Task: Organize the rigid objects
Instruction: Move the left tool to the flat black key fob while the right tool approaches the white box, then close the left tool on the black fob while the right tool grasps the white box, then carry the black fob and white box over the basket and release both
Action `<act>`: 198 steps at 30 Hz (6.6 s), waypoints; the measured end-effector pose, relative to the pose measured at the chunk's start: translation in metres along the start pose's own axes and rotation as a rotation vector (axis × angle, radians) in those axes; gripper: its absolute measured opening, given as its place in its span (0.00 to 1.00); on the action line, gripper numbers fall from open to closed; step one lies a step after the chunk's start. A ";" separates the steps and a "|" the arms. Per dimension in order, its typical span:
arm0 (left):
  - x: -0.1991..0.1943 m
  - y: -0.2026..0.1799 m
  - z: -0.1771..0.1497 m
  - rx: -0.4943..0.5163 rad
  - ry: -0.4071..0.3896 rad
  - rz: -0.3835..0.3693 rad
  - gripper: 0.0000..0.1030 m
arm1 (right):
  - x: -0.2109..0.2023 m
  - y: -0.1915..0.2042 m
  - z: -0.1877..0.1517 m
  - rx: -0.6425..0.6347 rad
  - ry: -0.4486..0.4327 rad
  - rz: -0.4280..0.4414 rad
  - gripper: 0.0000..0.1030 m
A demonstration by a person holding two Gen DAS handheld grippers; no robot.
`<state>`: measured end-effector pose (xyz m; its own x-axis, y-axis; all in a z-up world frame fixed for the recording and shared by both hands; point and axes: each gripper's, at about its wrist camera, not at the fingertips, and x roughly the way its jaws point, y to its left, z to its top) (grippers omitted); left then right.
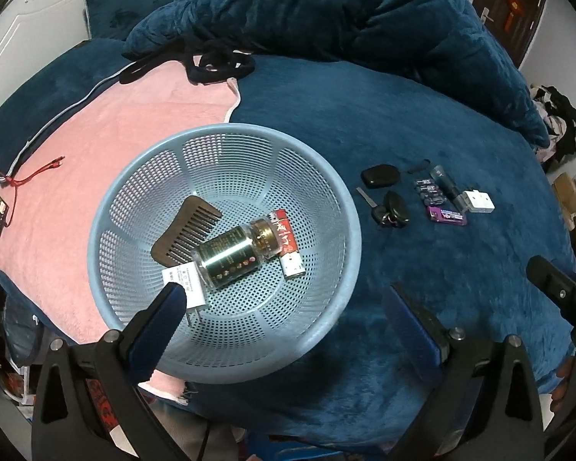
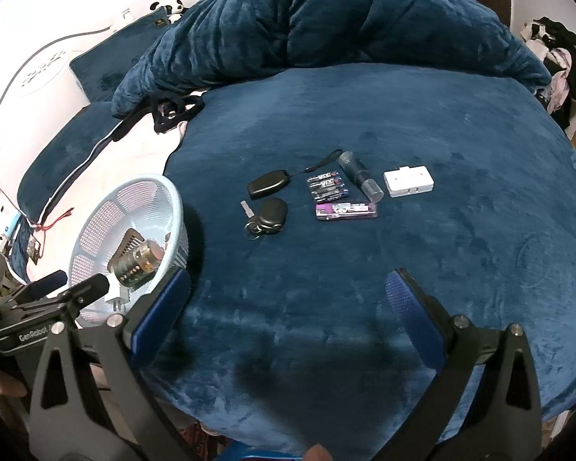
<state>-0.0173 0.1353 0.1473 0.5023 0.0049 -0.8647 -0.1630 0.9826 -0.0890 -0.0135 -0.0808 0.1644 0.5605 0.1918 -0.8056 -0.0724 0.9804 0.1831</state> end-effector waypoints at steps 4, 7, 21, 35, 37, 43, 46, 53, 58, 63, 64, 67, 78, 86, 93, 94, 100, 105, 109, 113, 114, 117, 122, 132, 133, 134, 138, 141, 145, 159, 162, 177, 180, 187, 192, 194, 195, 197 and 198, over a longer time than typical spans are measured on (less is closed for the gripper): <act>0.002 -0.005 0.001 0.010 0.005 0.002 1.00 | 0.002 -0.008 0.000 0.011 0.004 0.000 1.00; 0.003 -0.010 0.002 0.014 0.005 0.003 1.00 | 0.004 -0.015 0.000 0.019 0.008 -0.004 1.00; 0.020 -0.045 0.012 0.074 0.013 0.024 1.00 | 0.023 -0.070 -0.002 0.097 0.034 -0.015 1.00; 0.064 -0.124 0.050 0.221 0.020 -0.002 1.00 | 0.054 -0.121 0.029 0.158 0.034 -0.028 1.00; 0.075 -0.129 0.059 0.223 0.028 -0.008 1.00 | 0.060 -0.127 0.034 0.164 0.035 -0.033 1.00; 0.111 -0.144 0.087 0.237 0.050 -0.017 0.99 | 0.086 -0.142 0.053 0.179 0.045 -0.025 1.00; 0.130 -0.154 0.100 0.276 0.051 -0.015 0.98 | 0.094 -0.149 0.057 0.173 0.023 -0.012 1.00; 0.189 -0.165 0.120 0.302 0.106 0.036 0.80 | 0.113 -0.180 0.059 0.210 0.024 -0.038 1.00; 0.215 -0.168 0.122 0.298 0.136 0.041 0.77 | 0.121 -0.186 0.062 0.226 0.028 -0.030 1.00; 0.237 -0.167 0.123 0.281 0.176 0.045 0.56 | 0.126 -0.187 0.060 0.238 0.041 -0.018 1.00; 0.239 -0.165 0.124 0.267 0.172 0.040 0.53 | 0.125 -0.187 0.060 0.237 0.038 -0.016 1.00; 0.240 -0.158 0.128 0.189 0.162 0.018 0.43 | 0.125 -0.187 0.061 0.233 0.029 -0.020 1.00; 0.236 -0.137 0.130 0.105 0.183 -0.042 0.59 | 0.128 -0.185 0.060 0.236 0.021 -0.010 1.00; 0.238 -0.147 0.124 0.156 0.159 0.005 0.39 | 0.129 -0.182 0.060 0.233 0.022 -0.028 1.00; 0.241 -0.145 0.128 0.127 0.142 0.019 0.38 | 0.138 -0.179 0.063 0.208 0.027 -0.045 1.00; 0.240 -0.144 0.129 0.126 0.142 0.019 0.38 | 0.140 -0.178 0.063 0.201 0.032 -0.047 1.00; 0.240 -0.141 0.128 0.114 0.142 0.010 0.39 | 0.150 -0.165 0.063 0.115 0.057 -0.092 1.00; 0.240 -0.140 0.127 0.109 0.137 0.007 0.39 | 0.159 -0.154 0.062 0.039 0.074 -0.129 1.00; 0.241 -0.138 0.126 0.099 0.137 0.000 0.40 | 0.169 -0.145 0.062 -0.026 0.084 -0.189 1.00; 0.242 -0.138 0.125 0.100 0.134 0.006 0.42 | 0.175 -0.143 0.064 -0.036 0.077 -0.218 0.97; 0.243 -0.139 0.125 0.100 0.135 0.006 0.42 | 0.174 -0.143 0.064 -0.031 0.071 -0.212 0.92; 0.242 -0.139 0.125 0.101 0.133 0.004 0.39 | 0.169 -0.143 0.062 -0.045 0.064 -0.188 0.65; 0.227 -0.137 0.122 0.098 0.100 -0.010 0.38 | 0.155 -0.147 0.063 -0.005 0.034 -0.156 0.65; 0.180 -0.145 0.105 0.154 0.078 -0.036 0.38 | 0.118 -0.156 0.053 0.058 -0.037 -0.147 0.65; 0.174 -0.146 0.102 0.159 0.075 -0.039 0.38 | 0.116 -0.156 0.051 0.062 -0.037 -0.147 0.65; 0.167 -0.147 0.100 0.163 0.072 -0.043 0.38 | 0.111 -0.157 0.046 0.068 -0.036 -0.146 0.65; 0.137 -0.149 0.086 0.172 0.055 -0.058 0.38 | 0.101 -0.155 0.034 0.089 -0.034 -0.134 0.65; 0.117 -0.144 0.074 0.175 0.046 -0.058 0.38 | 0.092 -0.147 0.028 0.086 -0.041 -0.130 0.65; 0.095 -0.134 0.058 0.172 0.037 -0.054 0.38 | 0.077 -0.130 0.011 0.079 -0.045 -0.120 0.65; 0.018 -0.071 0.025 0.082 -0.046 -0.081 0.38 | 0.029 -0.065 -0.020 -0.009 -0.057 -0.085 0.65; 0.001 -0.048 0.022 0.049 -0.069 -0.071 0.38 | 0.019 -0.047 -0.019 -0.038 -0.072 -0.084 0.65; -0.026 0.069 0.014 -0.133 -0.115 -0.033 0.38 | 0.016 0.061 -0.015 -0.215 -0.095 -0.028 0.65; -0.022 0.082 0.013 -0.155 -0.112 -0.031 0.38 | 0.021 0.076 -0.012 -0.237 -0.090 -0.023 0.65; -0.010 0.107 0.010 -0.185 -0.098 -0.022 0.38 | 0.033 0.107 -0.008 -0.273 -0.071 -0.003 0.65; -0.002 0.121 0.009 -0.206 -0.088 -0.024 0.38 | 0.044 0.130 -0.007 -0.312 -0.053 0.016 0.65; 0.002 0.125 0.009 -0.211 -0.083 -0.025 0.38 | 0.049 0.137 -0.007 -0.324 -0.047 0.022 0.65; 0.004 0.126 0.009 -0.213 -0.080 -0.025 0.38 | 0.051 0.140 -0.007 -0.327 -0.045 0.024 0.65; 0.008 0.129 0.009 -0.215 -0.074 -0.024 0.38 | 0.056 0.144 -0.006 -0.332 -0.039 0.028 0.65; 0.011 0.130 0.010 -0.216 -0.071 -0.023 0.38 | 0.058 0.146 -0.005 -0.335 -0.036 0.030 0.65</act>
<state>-0.0250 0.2648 0.1314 0.5656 0.0037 -0.8247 -0.3252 0.9199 -0.2190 0.0042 0.0741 0.1414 0.5821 0.2247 -0.7814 -0.3529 0.9356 0.0062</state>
